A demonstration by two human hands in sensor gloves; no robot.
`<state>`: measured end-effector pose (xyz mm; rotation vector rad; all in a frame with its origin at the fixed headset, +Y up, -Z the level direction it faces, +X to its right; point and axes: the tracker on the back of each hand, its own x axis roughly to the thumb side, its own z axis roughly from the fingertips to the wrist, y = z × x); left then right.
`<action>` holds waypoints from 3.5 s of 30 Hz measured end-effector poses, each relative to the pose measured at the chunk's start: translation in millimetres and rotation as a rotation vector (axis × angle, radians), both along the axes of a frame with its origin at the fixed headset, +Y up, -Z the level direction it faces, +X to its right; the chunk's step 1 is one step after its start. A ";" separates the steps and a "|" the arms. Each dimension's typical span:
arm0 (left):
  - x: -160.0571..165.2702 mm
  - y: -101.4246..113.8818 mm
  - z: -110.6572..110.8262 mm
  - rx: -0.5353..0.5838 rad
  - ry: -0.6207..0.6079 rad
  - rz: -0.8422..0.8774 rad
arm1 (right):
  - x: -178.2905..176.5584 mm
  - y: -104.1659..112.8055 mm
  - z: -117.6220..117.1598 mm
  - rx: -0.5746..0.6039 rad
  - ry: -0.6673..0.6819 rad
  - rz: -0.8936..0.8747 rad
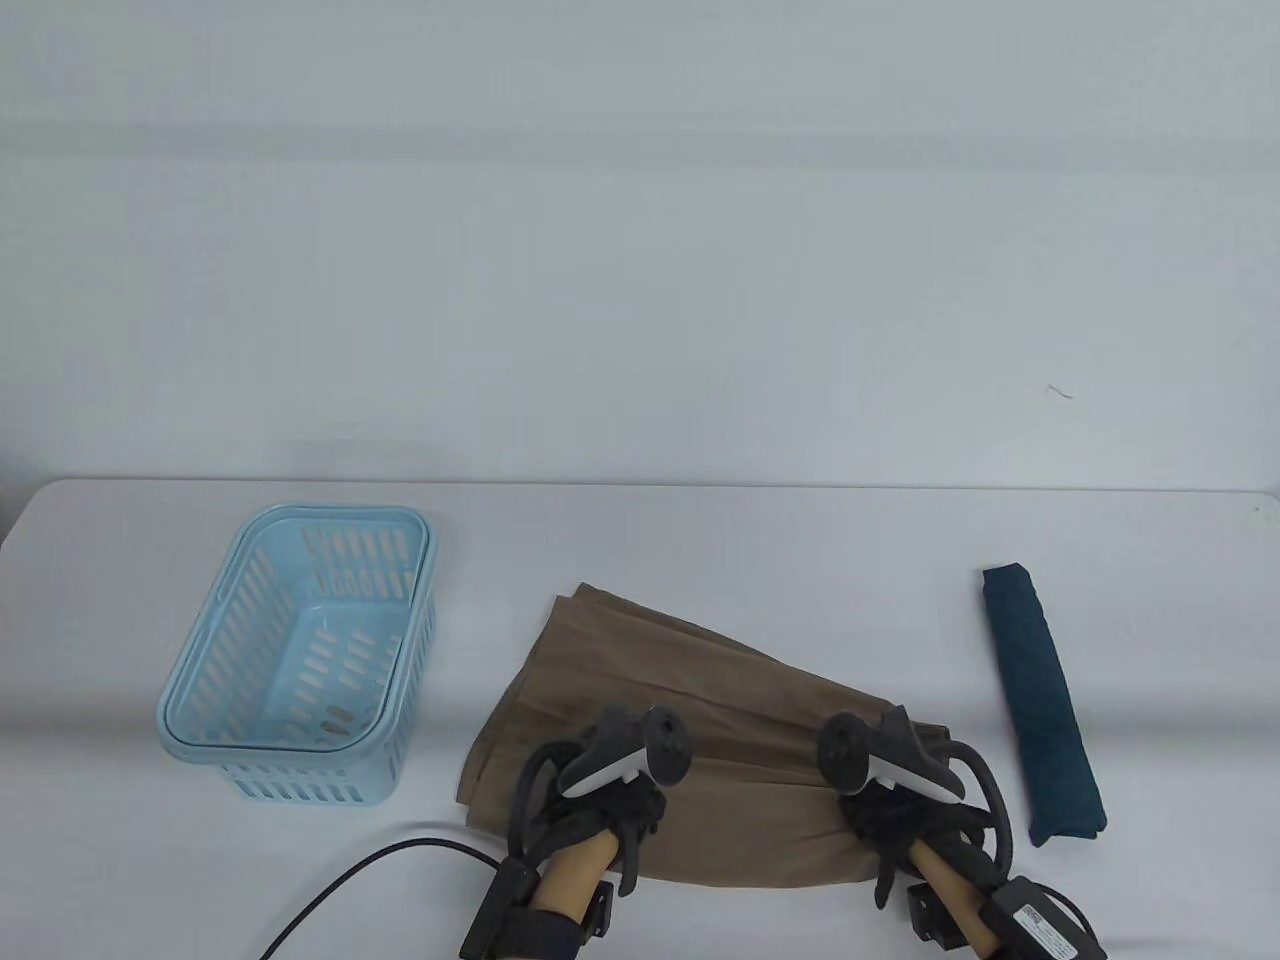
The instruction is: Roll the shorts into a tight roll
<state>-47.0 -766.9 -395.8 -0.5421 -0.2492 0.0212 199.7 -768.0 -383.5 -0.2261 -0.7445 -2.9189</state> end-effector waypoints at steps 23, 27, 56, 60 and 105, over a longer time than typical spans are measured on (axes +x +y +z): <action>17.2 -6.0 -62.1 -0.035 0.024 -0.177 | -26.0 6.1 14.2 -0.182 0.070 -0.192; 23.0 -6.6 -75.3 -0.029 0.010 -0.212 | -30.9 4.1 19.3 -0.174 0.084 -0.217; 60.8 -15.4 -128.6 0.061 -0.096 -0.494 | -59.2 -10.9 19.9 -0.250 0.042 -0.538; 42.6 -1.5 -122.4 0.152 -0.066 -0.356 | -52.2 -8.2 19.5 -0.258 0.003 -0.603; -5.4 11.3 87.7 0.051 -0.385 0.366 | -43.1 7.5 74.9 -0.127 0.224 -0.525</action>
